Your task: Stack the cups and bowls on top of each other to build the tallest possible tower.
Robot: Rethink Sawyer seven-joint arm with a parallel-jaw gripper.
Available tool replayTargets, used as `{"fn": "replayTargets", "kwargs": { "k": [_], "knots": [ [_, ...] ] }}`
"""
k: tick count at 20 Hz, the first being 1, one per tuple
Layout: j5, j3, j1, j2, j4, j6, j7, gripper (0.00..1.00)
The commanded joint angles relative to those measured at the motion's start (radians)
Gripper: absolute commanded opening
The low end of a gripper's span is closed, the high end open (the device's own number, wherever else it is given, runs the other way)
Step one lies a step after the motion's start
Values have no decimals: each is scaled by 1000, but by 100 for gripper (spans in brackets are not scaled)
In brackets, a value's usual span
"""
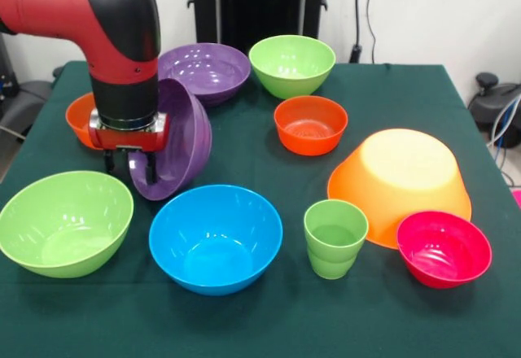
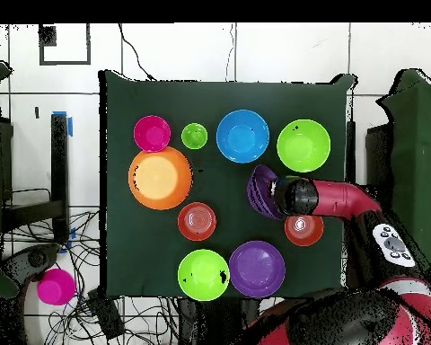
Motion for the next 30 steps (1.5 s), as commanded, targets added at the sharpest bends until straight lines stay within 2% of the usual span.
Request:
{"fn": "replayTargets", "kwargs": {
  "k": [1,7,12,21,30],
  "knots": [
    [-20,0,63,35,9,-27,67,100],
    [-6,7,62,14,7,-7,41,100],
    [53,49,44,-145,82,116,-31,100],
    [144,76,32,-292,100,328,-125,100],
    [126,92,18,-246,94,273,-125,100]
  ]
}}
